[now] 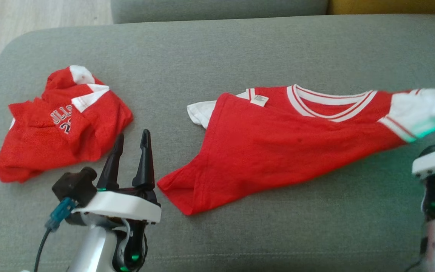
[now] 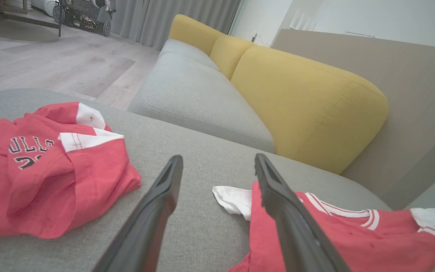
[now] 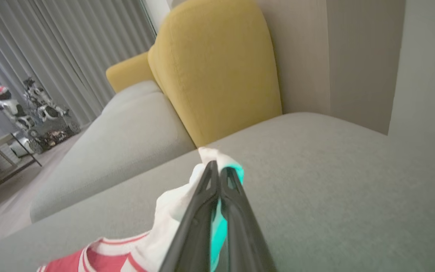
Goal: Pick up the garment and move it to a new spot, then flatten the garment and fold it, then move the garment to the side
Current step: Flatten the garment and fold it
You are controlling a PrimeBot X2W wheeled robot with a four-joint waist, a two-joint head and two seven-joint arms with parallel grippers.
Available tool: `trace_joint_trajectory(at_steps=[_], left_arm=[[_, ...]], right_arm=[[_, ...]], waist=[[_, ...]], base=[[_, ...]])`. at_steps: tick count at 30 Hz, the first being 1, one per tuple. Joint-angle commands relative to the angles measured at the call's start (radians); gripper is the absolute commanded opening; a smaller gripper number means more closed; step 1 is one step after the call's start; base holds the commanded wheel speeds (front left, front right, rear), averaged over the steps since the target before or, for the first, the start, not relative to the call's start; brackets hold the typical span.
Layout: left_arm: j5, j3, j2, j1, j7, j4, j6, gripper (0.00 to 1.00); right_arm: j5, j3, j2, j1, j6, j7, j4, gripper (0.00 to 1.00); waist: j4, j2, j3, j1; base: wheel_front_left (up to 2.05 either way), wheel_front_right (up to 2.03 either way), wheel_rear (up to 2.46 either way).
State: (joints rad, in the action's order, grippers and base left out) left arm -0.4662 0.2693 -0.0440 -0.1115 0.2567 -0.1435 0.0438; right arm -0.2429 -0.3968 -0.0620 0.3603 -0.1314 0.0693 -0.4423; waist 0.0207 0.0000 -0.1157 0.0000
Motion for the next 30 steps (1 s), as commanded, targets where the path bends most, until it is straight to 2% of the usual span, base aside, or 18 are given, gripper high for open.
trace_joint_trajectory(at_steps=[1,2,5,10,15,22,26,30], left_arm=[[0.009,-0.039,-0.006,-0.048,0.005,0.028,-0.005,1.00],[0.009,-0.039,-0.006,-0.049,0.005,0.028,-0.005,1.00],[0.007,-0.041,-0.006,-0.049,0.005,0.030,-0.006,1.00],[0.004,-0.046,-0.006,-0.033,0.005,0.034,-0.001,1.00],[0.000,-0.033,-0.006,-0.003,0.005,0.031,0.002,1.00],[-0.003,0.014,-0.006,0.018,0.005,0.001,0.006,1.00],[-0.006,0.021,-0.006,0.007,0.005,0.000,0.006,1.00],[-0.005,0.025,-0.006,-0.010,0.005,0.002,0.002,1.00]], right_arm=[[0.020,0.029,0.003,-0.007,0.001,-0.027,0.052,0.93],[0.025,0.036,0.006,-0.023,0.001,-0.048,0.070,1.00],[0.042,0.099,0.010,-0.066,0.001,-0.061,0.150,1.00],[0.093,0.254,0.011,-0.144,0.001,-0.011,0.304,1.00],[0.115,0.355,0.012,-0.227,0.001,0.021,0.386,1.00],[0.137,0.439,0.012,-0.283,0.001,0.030,0.385,1.00],[0.150,0.449,0.006,-0.266,0.001,0.027,0.379,1.00],[0.150,0.480,-0.026,-0.213,0.001,-0.007,0.354,1.00]], waist=[[-0.005,0.0000,0.003,0.0000],[-0.007,0.0000,0.005,0.0000],[-0.011,0.0000,0.019,0.0000],[-0.013,0.0000,0.050,0.0000],[-0.006,0.0000,0.071,0.0000],[0.017,0.0000,0.053,0.0000],[0.038,0.0000,0.029,0.0000],[0.059,0.0000,-0.003,0.0000]], base=[[0.00,0.00,0.00],[0.00,0.00,0.00],[0.00,0.00,0.00],[0.00,0.00,0.00],[0.00,0.00,0.00],[0.00,0.00,0.00],[0.00,0.00,0.00],[0.00,0.00,0.00]])
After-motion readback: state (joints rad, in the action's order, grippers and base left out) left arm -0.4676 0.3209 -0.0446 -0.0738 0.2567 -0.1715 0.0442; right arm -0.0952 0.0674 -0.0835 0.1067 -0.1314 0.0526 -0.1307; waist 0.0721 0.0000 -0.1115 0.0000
